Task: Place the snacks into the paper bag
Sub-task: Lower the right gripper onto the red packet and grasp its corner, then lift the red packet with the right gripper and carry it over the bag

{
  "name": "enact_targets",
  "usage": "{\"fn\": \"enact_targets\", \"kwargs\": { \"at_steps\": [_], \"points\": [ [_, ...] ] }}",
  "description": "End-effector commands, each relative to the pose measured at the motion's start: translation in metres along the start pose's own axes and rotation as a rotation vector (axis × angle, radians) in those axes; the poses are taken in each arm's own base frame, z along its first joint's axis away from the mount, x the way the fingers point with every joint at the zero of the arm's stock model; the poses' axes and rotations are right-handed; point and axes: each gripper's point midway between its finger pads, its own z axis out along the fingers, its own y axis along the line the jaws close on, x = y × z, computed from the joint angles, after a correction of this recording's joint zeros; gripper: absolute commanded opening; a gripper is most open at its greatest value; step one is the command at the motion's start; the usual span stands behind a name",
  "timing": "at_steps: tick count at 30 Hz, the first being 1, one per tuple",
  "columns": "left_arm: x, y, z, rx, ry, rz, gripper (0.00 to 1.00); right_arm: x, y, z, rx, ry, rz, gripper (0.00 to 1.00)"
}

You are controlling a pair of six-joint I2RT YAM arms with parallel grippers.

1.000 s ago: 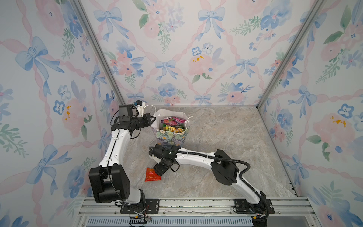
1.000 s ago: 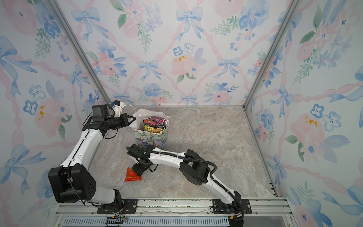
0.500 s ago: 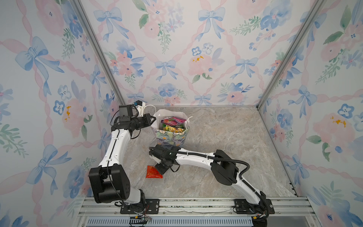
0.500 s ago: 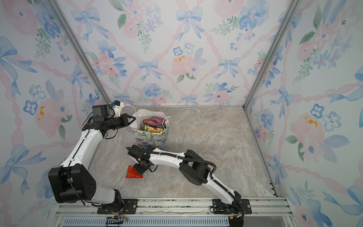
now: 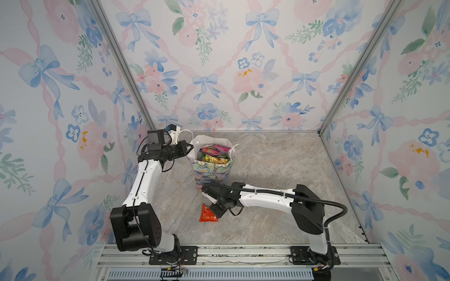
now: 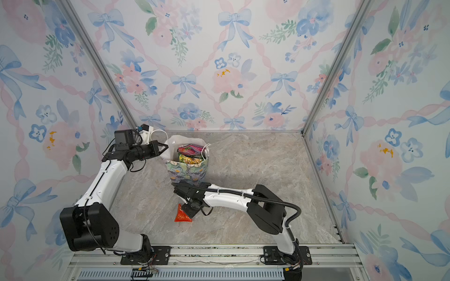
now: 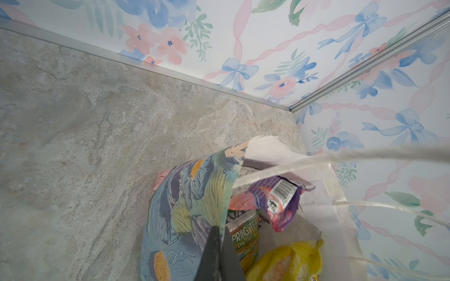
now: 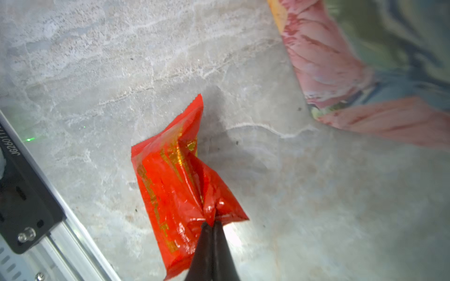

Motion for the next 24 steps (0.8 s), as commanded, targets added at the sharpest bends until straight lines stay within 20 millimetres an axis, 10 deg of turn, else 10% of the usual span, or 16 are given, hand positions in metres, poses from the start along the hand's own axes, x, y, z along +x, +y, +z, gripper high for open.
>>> {"fn": "enact_targets", "kwargs": {
  "at_steps": [1, 16, 24],
  "points": [
    [0.011, 0.015, 0.001, -0.046, 0.024, -0.013, 0.0, 0.0, -0.022, -0.025, 0.05, -0.047, 0.031, 0.0],
    [0.012, 0.016, 0.002, -0.045, 0.027, -0.017, 0.0, 0.048, -0.139, -0.101, 0.185, -0.113, 0.289, 0.0],
    [0.012, 0.014, 0.002, -0.039, 0.029, -0.017, 0.0, 0.024, -0.206, -0.183, 0.289, -0.315, 0.39, 0.0]
  ]
}}
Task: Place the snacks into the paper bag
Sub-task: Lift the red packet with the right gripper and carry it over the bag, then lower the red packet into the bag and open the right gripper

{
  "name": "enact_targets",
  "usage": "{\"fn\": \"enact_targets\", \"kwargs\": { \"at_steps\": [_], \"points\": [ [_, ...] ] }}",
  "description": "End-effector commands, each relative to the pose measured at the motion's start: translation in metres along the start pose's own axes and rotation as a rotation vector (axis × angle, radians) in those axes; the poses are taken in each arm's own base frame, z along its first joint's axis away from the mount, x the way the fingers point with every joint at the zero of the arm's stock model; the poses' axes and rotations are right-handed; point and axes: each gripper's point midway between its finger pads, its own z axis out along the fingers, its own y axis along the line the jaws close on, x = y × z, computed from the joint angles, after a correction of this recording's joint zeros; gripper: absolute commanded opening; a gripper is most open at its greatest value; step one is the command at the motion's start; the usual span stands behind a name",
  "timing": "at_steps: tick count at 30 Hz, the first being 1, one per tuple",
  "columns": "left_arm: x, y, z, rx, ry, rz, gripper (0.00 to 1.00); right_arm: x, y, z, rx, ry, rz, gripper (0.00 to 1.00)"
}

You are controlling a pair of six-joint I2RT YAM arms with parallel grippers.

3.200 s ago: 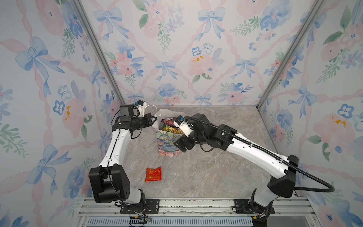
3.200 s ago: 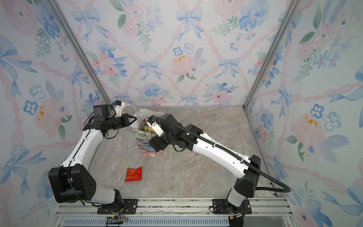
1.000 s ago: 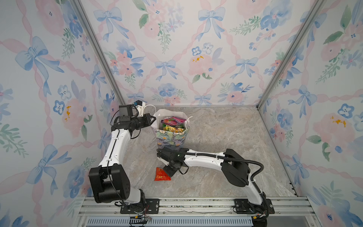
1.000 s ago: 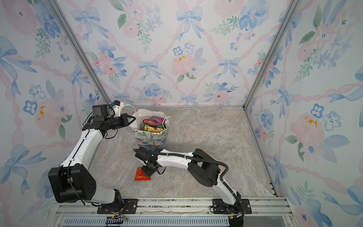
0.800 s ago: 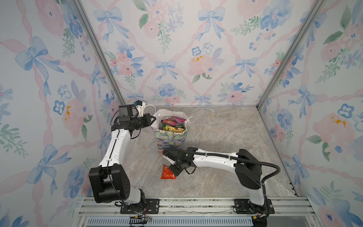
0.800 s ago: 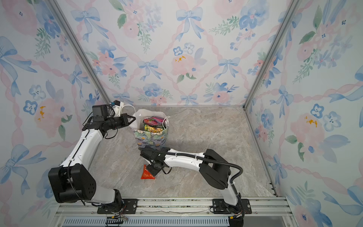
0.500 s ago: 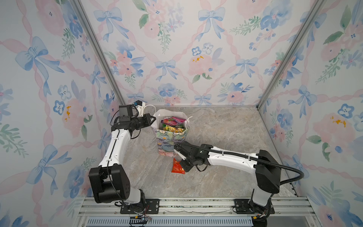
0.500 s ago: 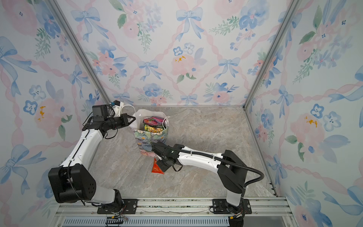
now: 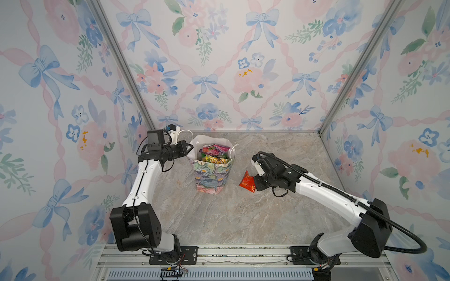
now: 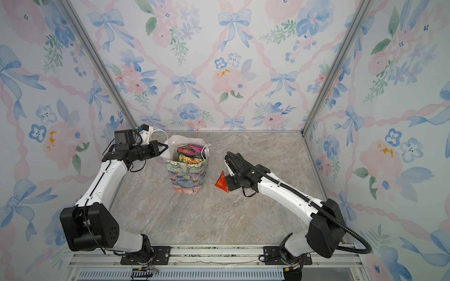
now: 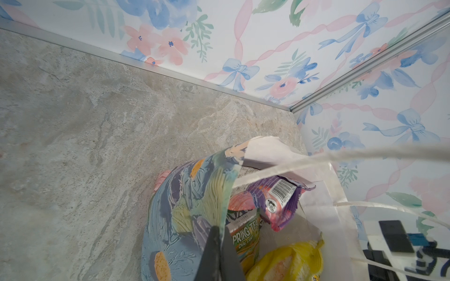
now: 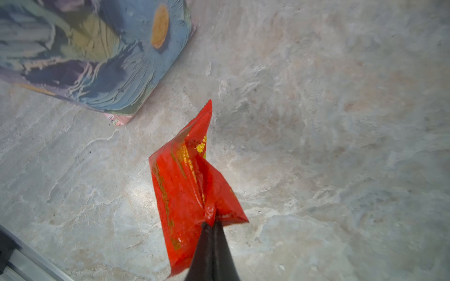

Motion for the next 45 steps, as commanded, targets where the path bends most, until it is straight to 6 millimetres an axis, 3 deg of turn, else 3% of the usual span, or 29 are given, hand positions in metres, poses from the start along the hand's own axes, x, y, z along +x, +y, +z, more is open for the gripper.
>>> {"fn": "enact_targets", "kwargs": {
  "at_steps": [1, 9, 14, 18, 23, 27, 33, 37, 45],
  "points": [
    [0.011, 0.014, 0.002, -0.038, 0.029, -0.017, 0.0, -0.038, -0.02, -0.032, 0.034, -0.121, 0.022, 0.0],
    [0.012, 0.014, 0.002, -0.035, 0.033, -0.021, 0.0, -0.139, -0.039, -0.097, 0.037, -0.413, 0.065, 0.0],
    [0.013, 0.014, 0.003, -0.035, 0.035, -0.023, 0.0, -0.194, -0.029, -0.125, 0.001, -0.534, 0.04, 0.0],
    [0.014, 0.014, 0.004, -0.032, 0.04, -0.025, 0.0, -0.229, -0.005, -0.13, -0.055, -0.576, -0.014, 0.0],
    [0.014, 0.015, 0.005, -0.032, 0.04, -0.025, 0.0, -0.254, 0.039, -0.112, -0.084, -0.539, -0.14, 0.0],
    [0.014, 0.015, 0.004, -0.034, 0.04, -0.026, 0.0, -0.259, 0.076, -0.09, -0.085, -0.485, -0.25, 0.0],
    [0.014, 0.016, 0.005, -0.036, 0.04, -0.024, 0.0, -0.244, 0.122, -0.056, -0.051, -0.414, -0.389, 0.0],
    [0.014, 0.015, 0.005, -0.035, 0.04, -0.024, 0.0, -0.225, 0.132, -0.03, -0.007, -0.347, -0.447, 0.0],
    [0.013, 0.014, 0.003, -0.033, 0.036, -0.021, 0.0, -0.189, 0.156, 0.002, -0.04, -0.239, -0.557, 0.0]
  ]
}}
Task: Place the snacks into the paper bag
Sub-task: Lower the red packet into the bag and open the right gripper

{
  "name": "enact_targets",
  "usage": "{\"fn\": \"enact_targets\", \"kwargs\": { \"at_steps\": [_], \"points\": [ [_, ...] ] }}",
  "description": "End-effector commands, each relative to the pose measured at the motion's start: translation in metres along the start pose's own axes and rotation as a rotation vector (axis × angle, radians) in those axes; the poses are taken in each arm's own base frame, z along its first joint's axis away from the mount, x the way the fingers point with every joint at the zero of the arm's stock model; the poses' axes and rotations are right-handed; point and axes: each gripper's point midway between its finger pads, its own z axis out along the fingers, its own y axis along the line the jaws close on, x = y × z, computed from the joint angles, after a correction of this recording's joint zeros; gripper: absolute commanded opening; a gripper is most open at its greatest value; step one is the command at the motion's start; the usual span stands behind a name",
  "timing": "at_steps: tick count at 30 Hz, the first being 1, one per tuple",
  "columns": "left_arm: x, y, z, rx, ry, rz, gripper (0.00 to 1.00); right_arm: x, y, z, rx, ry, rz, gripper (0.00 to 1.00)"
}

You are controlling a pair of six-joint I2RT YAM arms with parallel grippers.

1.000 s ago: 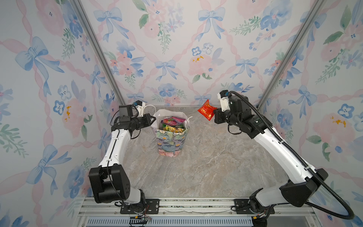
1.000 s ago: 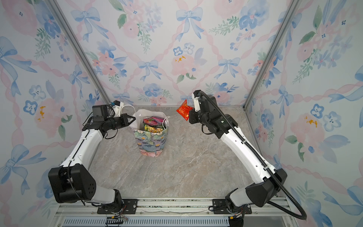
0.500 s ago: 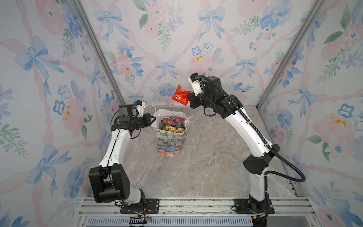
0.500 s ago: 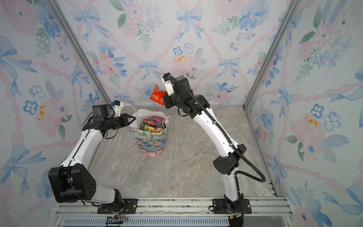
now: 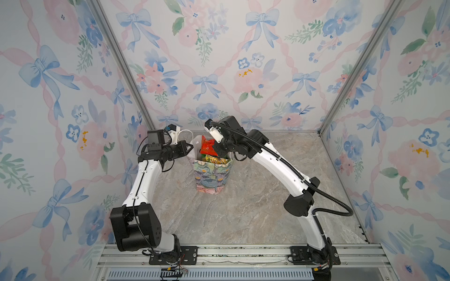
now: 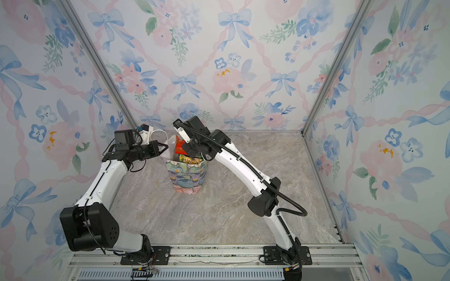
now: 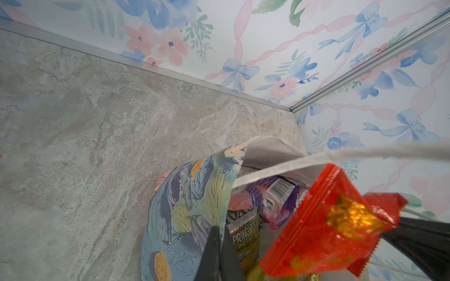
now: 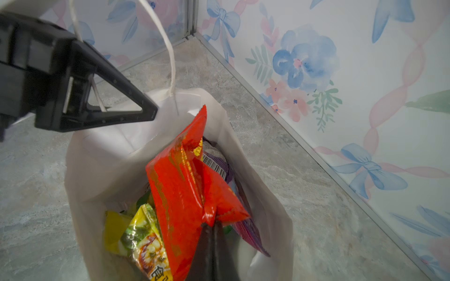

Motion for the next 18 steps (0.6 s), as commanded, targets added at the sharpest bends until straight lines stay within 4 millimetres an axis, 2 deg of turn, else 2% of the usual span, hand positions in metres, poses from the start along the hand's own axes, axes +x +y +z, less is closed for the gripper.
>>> {"fn": "enact_targets", "kwargs": {
  "at_steps": [1, 5, 7, 11, 13, 15, 18],
  "points": [
    [0.014, 0.014, 0.003, -0.035, 0.038, -0.023, 0.0, 0.012, 0.013, 0.006, -0.013, 0.045, -0.067, 0.0],
    [0.014, 0.014, 0.003, -0.034, 0.039, -0.023, 0.0, 0.02, 0.02, 0.008, -0.046, 0.065, -0.067, 0.0],
    [0.014, 0.014, 0.003, -0.035, 0.039, -0.023, 0.0, 0.023, 0.025, 0.009, -0.071, 0.072, -0.064, 0.04],
    [0.013, 0.014, 0.003, -0.033, 0.037, -0.022, 0.0, 0.03, 0.027, 0.012, -0.081, 0.103, -0.054, 0.21],
    [0.013, 0.014, 0.003, -0.032, 0.038, -0.022, 0.0, 0.031, 0.026, 0.01, -0.082, 0.109, -0.039, 0.37],
    [0.014, 0.013, 0.003, -0.031, 0.038, -0.022, 0.0, 0.022, 0.021, 0.0, -0.081, 0.081, -0.012, 0.53],
    [0.014, 0.013, 0.004, -0.026, 0.04, -0.022, 0.0, -0.003, 0.012, -0.025, -0.069, -0.015, 0.018, 0.62]
  ]
}}
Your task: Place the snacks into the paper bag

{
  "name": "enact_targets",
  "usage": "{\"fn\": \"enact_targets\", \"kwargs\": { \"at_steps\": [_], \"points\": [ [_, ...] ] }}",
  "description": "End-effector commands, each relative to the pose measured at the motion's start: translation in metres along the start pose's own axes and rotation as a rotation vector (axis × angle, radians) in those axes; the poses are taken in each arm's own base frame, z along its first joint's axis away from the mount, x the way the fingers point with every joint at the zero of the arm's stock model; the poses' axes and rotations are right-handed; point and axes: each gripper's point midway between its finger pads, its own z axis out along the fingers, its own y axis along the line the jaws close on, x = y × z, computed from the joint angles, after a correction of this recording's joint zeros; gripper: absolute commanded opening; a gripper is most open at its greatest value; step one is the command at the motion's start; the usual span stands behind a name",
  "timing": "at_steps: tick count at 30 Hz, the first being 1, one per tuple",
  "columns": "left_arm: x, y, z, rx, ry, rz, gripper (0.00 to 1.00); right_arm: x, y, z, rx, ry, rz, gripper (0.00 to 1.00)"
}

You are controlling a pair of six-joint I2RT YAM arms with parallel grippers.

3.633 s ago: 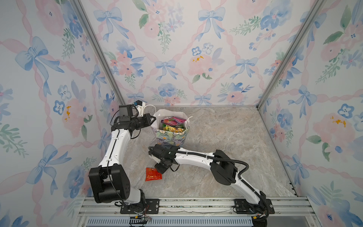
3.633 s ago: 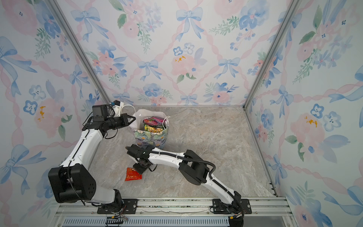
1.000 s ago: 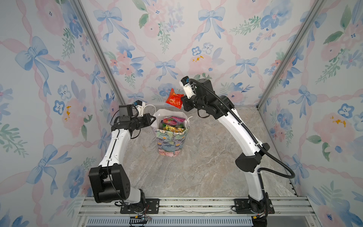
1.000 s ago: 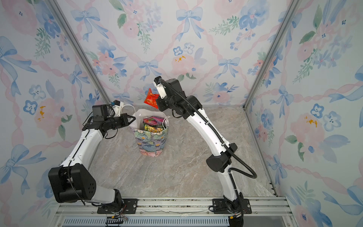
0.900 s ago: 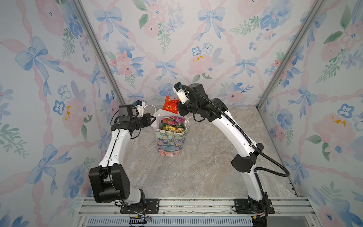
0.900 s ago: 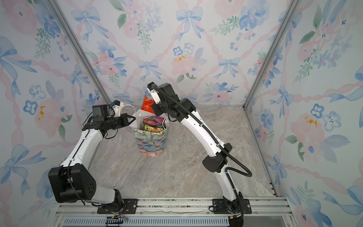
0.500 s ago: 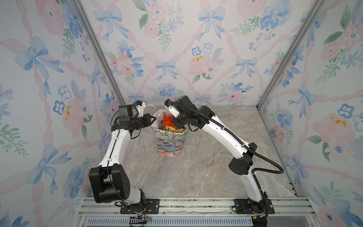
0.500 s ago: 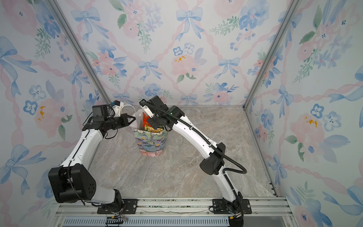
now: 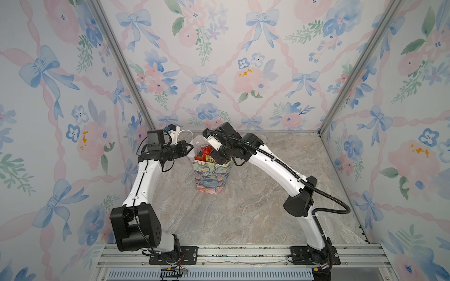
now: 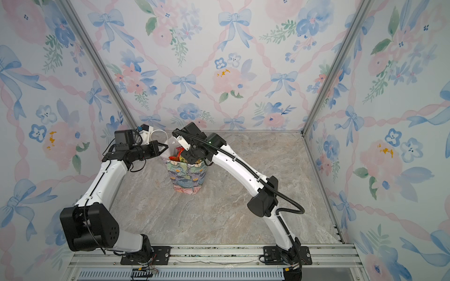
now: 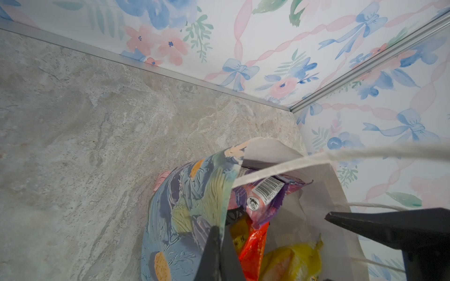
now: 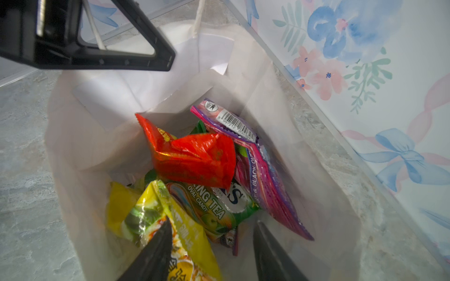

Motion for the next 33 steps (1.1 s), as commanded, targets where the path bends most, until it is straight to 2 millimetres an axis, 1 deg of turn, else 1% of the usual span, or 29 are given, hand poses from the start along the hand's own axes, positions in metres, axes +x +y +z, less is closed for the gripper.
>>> {"fn": "enact_targets", "kwargs": {
  "at_steps": [1, 4, 7, 8, 10, 12, 13, 14, 15, 17, 20, 21, 22, 25, 30, 33],
  "points": [
    [0.013, 0.013, 0.003, -0.029, 0.038, -0.023, 0.0, -0.034, -0.008, -0.052, 0.004, -0.142, 0.045, 0.63],
    [0.013, 0.012, 0.003, -0.026, 0.038, -0.02, 0.0, -0.055, -0.011, -0.079, -0.006, -0.241, 0.077, 0.67],
    [0.012, 0.01, 0.001, -0.026, 0.031, -0.013, 0.01, -0.07, -0.012, -0.103, -0.027, -0.324, 0.11, 0.75],
    [0.012, 0.009, 0.0, -0.023, 0.031, -0.011, 0.06, -0.073, -0.015, -0.11, -0.02, -0.346, 0.117, 0.78],
    [0.011, 0.007, -0.001, -0.016, 0.029, -0.007, 0.25, -0.078, -0.023, -0.125, 0.001, -0.393, 0.14, 0.85],
    [0.01, 0.006, -0.002, -0.014, 0.026, -0.003, 0.39, -0.077, -0.031, -0.135, 0.014, -0.424, 0.163, 0.9],
    [0.01, 0.005, -0.003, -0.015, 0.023, 0.002, 0.43, -0.075, -0.037, -0.141, 0.022, -0.439, 0.178, 0.91],
    [0.009, 0.005, -0.003, -0.016, 0.02, 0.004, 0.48, -0.073, -0.041, -0.146, 0.027, -0.449, 0.19, 0.92],
    [0.009, 0.005, -0.004, -0.019, 0.018, 0.006, 0.55, -0.069, -0.045, -0.15, 0.032, -0.46, 0.202, 0.93],
    [0.009, 0.004, -0.005, -0.018, 0.015, 0.012, 0.63, -0.062, -0.052, -0.161, 0.044, -0.484, 0.222, 0.96],
    [0.008, 0.0, -0.007, -0.009, 0.013, 0.024, 0.83, -0.047, -0.066, -0.175, 0.078, -0.503, 0.256, 0.98],
    [0.008, -0.001, -0.008, -0.007, 0.011, 0.03, 0.89, -0.041, -0.072, -0.184, 0.091, -0.517, 0.272, 0.98],
    [0.008, -0.004, -0.008, -0.006, 0.009, 0.04, 0.92, -0.033, -0.076, -0.185, 0.099, -0.516, 0.285, 0.99],
    [0.008, -0.012, -0.008, 0.009, 0.008, 0.068, 0.98, -0.016, -0.091, -0.196, 0.132, -0.531, 0.32, 1.0],
    [0.013, -0.027, -0.012, 0.037, 0.008, 0.125, 0.98, 0.011, -0.114, -0.215, 0.191, -0.557, 0.366, 0.97],
    [0.016, -0.037, -0.02, 0.041, -0.008, 0.161, 0.98, 0.031, -0.127, -0.225, 0.24, -0.575, 0.392, 0.97]
  ]
}}
